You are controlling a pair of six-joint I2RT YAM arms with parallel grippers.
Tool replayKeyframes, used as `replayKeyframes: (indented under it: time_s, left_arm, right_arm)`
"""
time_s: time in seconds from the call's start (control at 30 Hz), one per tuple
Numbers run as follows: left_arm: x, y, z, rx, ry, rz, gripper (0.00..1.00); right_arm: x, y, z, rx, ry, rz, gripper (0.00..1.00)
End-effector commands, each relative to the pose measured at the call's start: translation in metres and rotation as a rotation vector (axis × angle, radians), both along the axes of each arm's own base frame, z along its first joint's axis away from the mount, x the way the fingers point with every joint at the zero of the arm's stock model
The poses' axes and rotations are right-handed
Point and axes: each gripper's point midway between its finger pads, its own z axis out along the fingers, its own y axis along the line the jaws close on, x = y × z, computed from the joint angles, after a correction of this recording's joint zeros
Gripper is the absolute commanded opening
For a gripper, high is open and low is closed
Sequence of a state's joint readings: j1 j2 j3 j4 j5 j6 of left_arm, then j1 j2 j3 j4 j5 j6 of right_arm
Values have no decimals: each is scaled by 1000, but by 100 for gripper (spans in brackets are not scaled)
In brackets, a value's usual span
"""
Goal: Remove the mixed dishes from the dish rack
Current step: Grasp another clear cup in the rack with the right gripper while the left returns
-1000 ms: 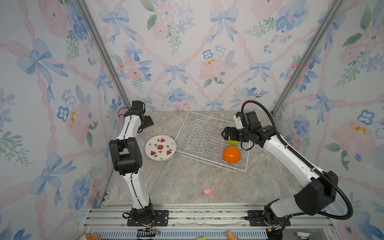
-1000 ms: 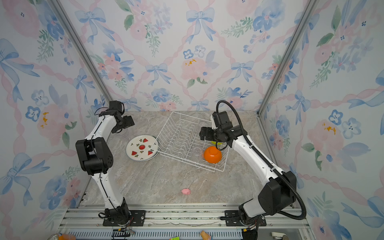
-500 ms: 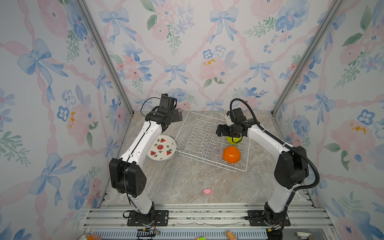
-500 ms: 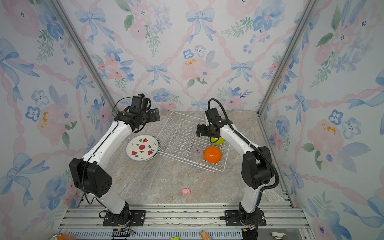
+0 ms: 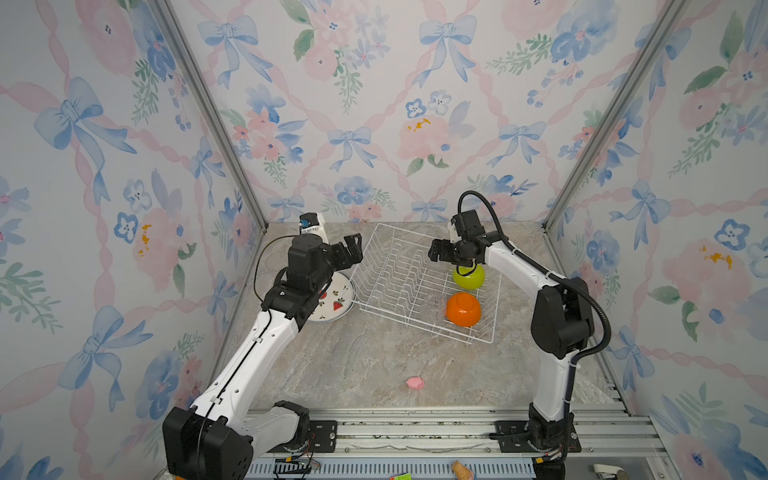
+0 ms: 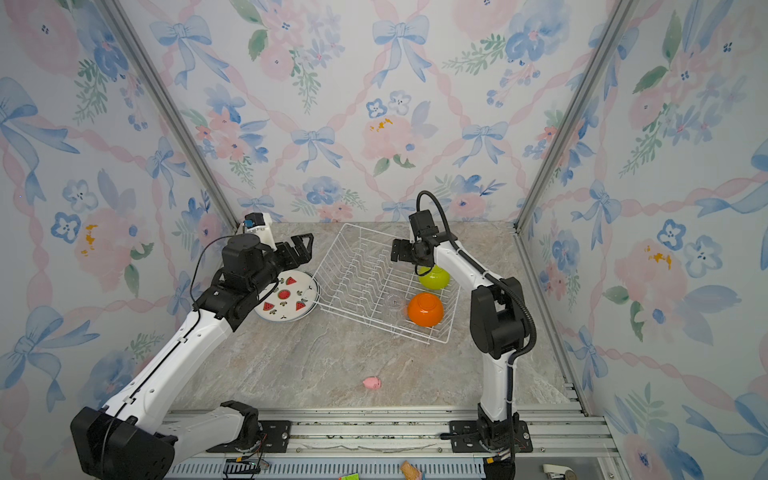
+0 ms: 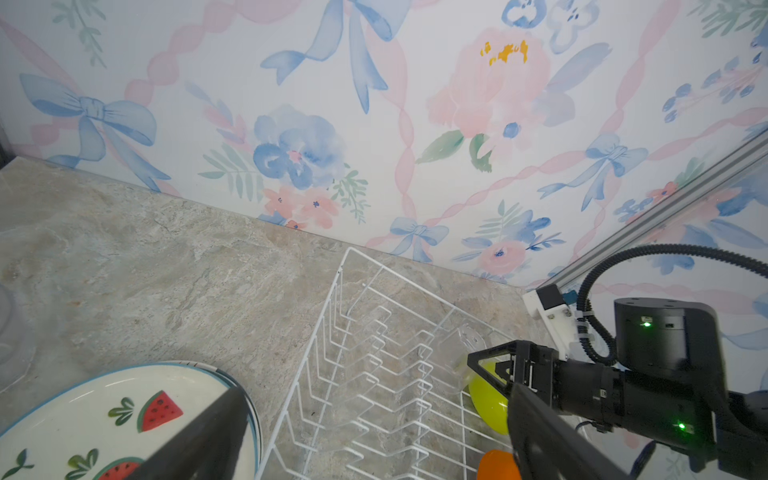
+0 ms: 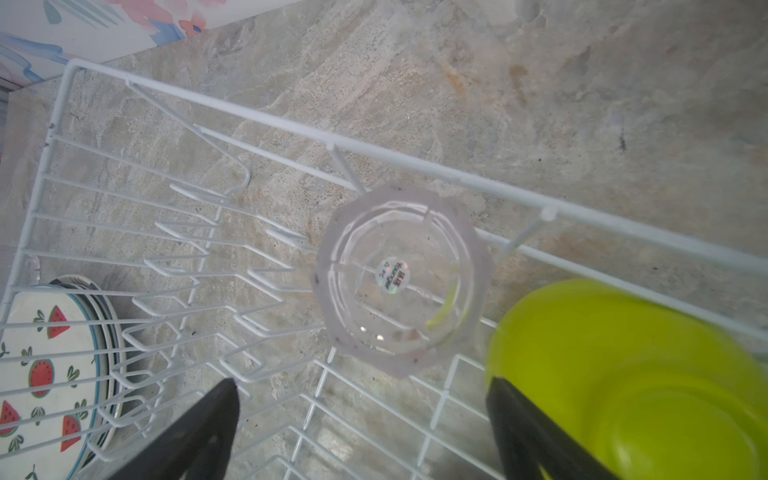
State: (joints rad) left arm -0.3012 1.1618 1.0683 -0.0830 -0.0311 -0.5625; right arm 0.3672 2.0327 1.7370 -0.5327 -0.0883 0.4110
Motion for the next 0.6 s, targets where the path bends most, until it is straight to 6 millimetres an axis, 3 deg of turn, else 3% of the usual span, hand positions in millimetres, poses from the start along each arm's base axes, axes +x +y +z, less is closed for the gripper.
replayKeyframes:
  time_s: [0.0,0.27,0.57]
  left_arm:
    - [9,-3,6,-14,-33,-6,98]
    - [23,-7,4,13,-40,-9,98]
    - [25,-8,-3,5,-26,-13,98]
  right_arm:
    - [11,-9,-4,-42,11,-34,93]
    - [26,-9,-23,-110,54,-27,87]
    - [37,-12,-41,-161,75,-30,86]
